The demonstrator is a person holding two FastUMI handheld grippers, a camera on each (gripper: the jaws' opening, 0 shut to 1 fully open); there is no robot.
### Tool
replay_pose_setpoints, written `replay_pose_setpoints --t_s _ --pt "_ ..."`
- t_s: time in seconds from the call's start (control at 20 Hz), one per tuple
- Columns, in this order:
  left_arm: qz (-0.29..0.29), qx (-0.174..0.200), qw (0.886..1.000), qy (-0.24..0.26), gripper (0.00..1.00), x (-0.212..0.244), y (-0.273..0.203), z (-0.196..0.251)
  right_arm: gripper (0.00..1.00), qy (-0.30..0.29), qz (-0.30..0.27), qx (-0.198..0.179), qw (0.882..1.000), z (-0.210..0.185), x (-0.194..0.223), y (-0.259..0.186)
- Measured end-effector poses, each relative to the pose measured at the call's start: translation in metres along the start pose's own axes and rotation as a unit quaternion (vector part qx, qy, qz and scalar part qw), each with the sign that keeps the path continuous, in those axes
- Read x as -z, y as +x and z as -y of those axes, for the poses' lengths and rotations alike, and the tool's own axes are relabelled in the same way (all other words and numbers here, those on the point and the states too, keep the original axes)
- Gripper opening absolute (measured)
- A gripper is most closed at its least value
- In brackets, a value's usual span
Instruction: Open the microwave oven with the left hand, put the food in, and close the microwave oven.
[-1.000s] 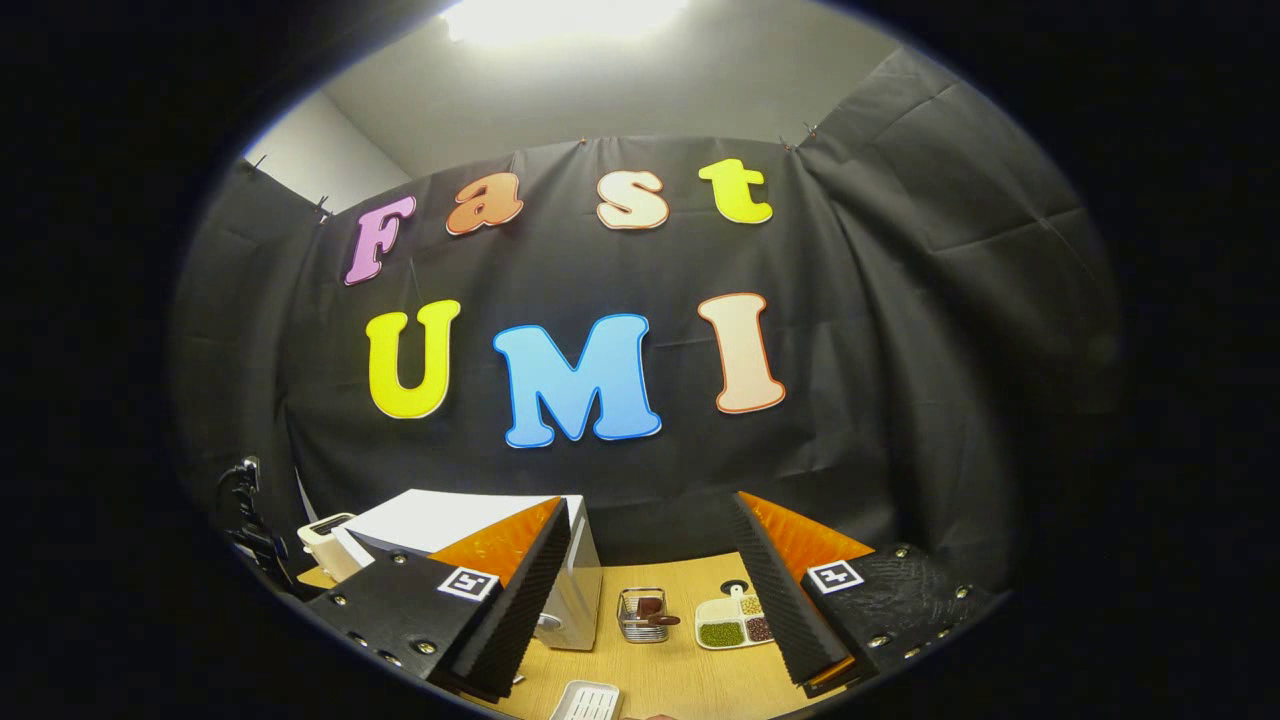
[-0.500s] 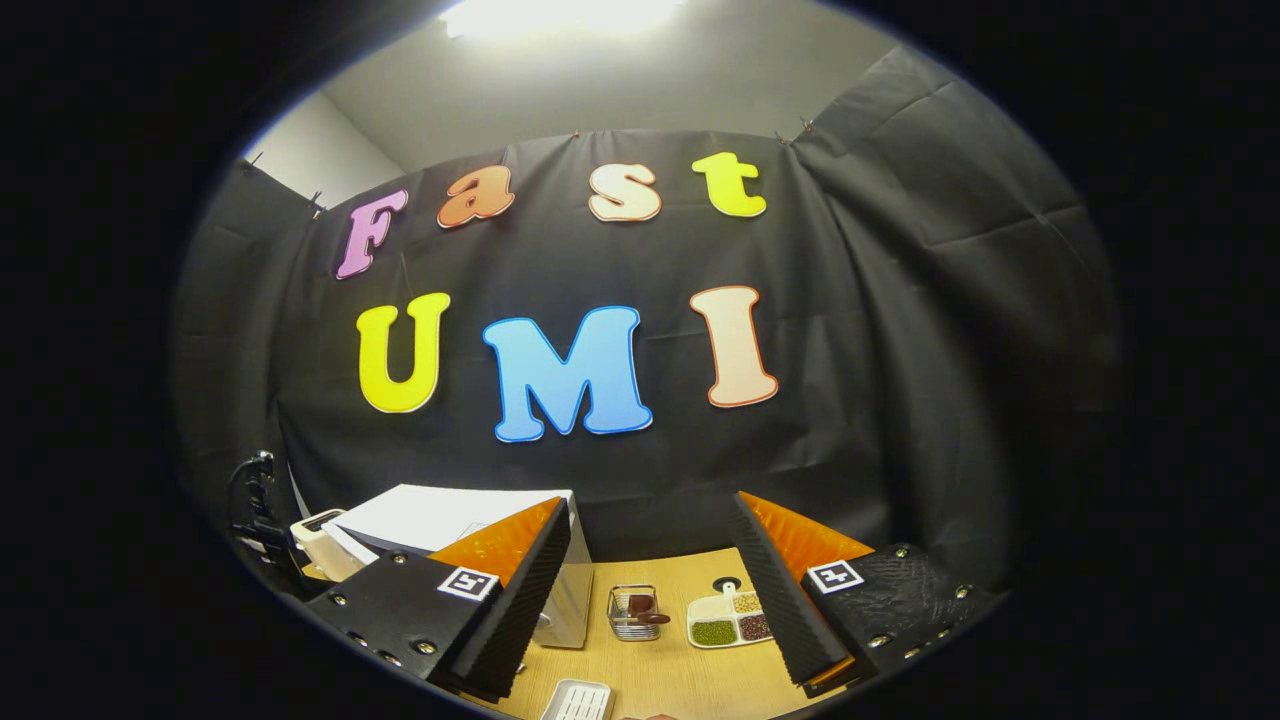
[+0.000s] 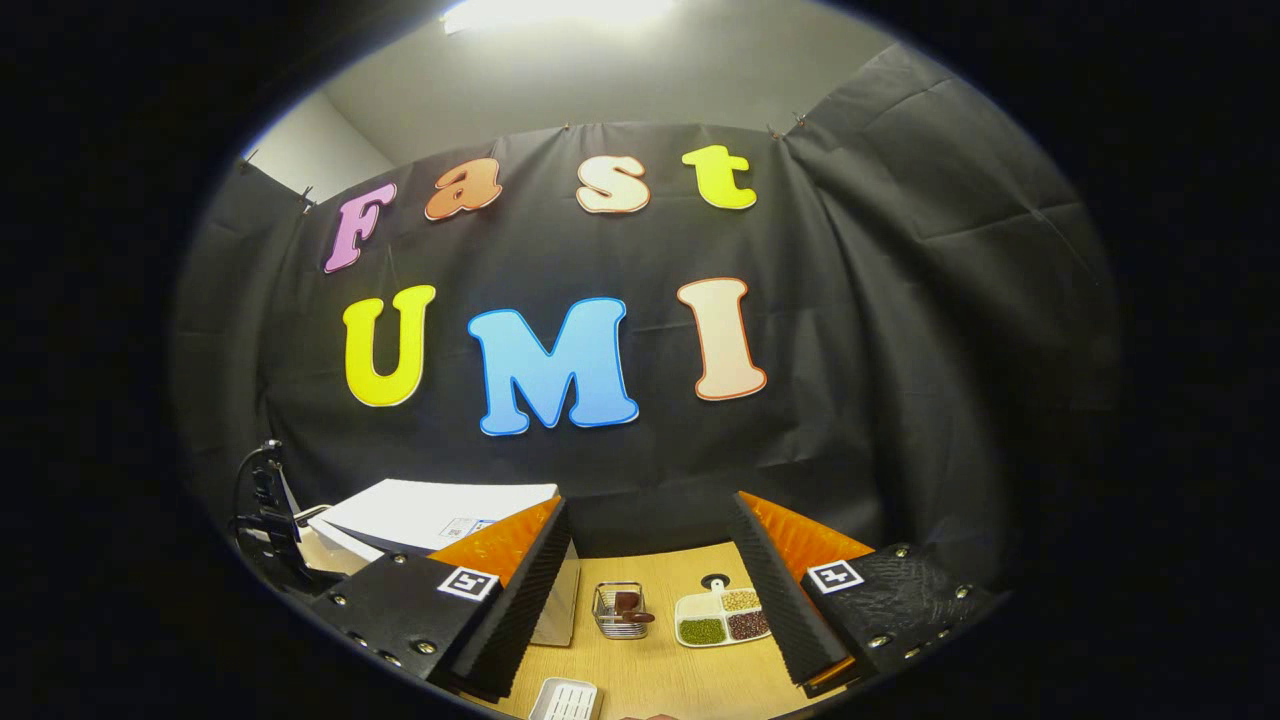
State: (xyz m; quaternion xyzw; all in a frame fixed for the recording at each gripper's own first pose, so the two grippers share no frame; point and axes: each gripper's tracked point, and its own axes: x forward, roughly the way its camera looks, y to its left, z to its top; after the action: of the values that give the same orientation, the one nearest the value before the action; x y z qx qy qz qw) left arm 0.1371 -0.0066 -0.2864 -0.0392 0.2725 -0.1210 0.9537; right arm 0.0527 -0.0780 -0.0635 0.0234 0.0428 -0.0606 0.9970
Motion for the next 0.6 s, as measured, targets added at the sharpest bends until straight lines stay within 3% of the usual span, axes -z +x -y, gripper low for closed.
replay_pose_setpoints --t_s 0.6 --pt "-0.007 -0.003 1.0 -0.008 0.07 -0.014 0.038 -0.004 0.96 0.001 -0.011 0.013 1.0 0.007 0.007 0.013"
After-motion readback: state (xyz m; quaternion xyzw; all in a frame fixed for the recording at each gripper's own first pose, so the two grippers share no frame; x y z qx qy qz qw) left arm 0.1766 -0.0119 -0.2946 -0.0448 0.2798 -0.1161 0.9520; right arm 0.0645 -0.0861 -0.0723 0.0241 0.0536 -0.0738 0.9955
